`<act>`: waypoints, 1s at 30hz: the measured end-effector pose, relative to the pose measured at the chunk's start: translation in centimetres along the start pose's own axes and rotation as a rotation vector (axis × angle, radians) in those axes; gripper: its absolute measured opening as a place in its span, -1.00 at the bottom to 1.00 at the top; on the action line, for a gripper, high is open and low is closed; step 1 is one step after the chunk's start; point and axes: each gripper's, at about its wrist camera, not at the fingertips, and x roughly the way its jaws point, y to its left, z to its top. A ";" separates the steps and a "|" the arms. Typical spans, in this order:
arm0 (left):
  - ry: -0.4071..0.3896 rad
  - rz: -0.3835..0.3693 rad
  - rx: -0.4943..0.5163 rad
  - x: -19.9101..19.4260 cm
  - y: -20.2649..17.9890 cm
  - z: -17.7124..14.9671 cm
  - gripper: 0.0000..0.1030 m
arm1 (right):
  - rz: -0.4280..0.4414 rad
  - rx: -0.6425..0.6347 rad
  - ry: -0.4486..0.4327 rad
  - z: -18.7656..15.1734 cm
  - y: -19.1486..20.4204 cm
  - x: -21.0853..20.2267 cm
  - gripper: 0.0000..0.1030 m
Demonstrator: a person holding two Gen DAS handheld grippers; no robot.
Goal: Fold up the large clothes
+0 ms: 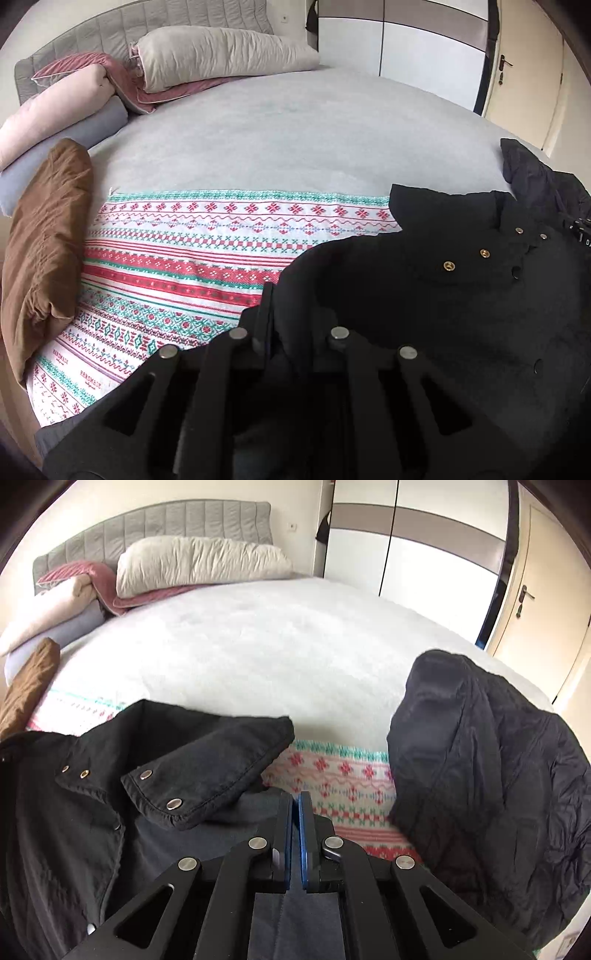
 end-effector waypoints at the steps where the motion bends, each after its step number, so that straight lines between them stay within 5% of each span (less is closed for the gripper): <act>1: 0.047 0.027 0.010 1.4 -0.3 -0.4 -0.53 | -0.047 0.001 -0.002 0.2 0.7 0.9 -0.99; 4: 0.122 0.056 0.065 3.1 -1.2 -1.4 -0.47 | -0.021 0.086 0.096 -0.4 0.0 4.3 -0.93; 6: 0.079 0.004 0.072 2.0 -1.2 -1.0 0.08 | 0.049 0.163 0.136 -1.0 -0.8 4.9 -0.78; 8: 0.037 -0.079 0.040 0.7 -0.8 0.0 0.39 | 0.117 0.207 0.122 -1.0 -1.4 4.5 -0.33; 11: 0.047 -0.204 -0.025 0.9 -1.4 1.8 0.43 | 0.193 0.259 0.080 0.0 -1.9 3.7 0.31; 15: 0.091 -0.301 -0.044 4.2 -3.7 3.5 0.50 | 0.311 0.317 0.138 1.2 -0.7 6.0 0.45; 20: 0.202 -0.292 -0.012 9.9 -5.0 2.4 0.50 | 0.276 0.262 0.275 -0.9 1.2 11.0 0.45; 22: 0.151 -0.316 0.069 9.5 -5.4 1.3 0.50 | 0.281 0.196 0.216 -1.9 1.6 10.9 0.45; 24: 0.143 -0.337 0.157 8.9 -6.3 0.3 0.32 | 0.284 0.152 0.207 -2.4 2.2 10.5 0.41; 25: 0.146 -0.348 0.169 8.5 -6.6 0.1 0.20 | 0.290 0.125 0.206 -2.5 2.6 10.3 0.22; 26: 0.157 -0.378 0.161 8.2 -6.9 0.1 -0.23 | 0.308 0.105 0.204 -2.5 3.1 10.0 -0.14; 27: 0.170 -0.397 0.141 8.0 -7.3 0.1 -0.62 | 0.281 0.087 0.202 -2.5 3.7 9.7 -0.23; 29: 0.105 -0.284 0.141 6.8 -8.4 0.2 -0.95 | 0.202 0.033 0.175 -2.5 5.1 9.0 -0.50; 30: 0.057 -0.227 0.151 5.9 -8.9 0.2 -0.95 | 0.166 0.028 0.148 -2.5 5.6 8.4 -0.59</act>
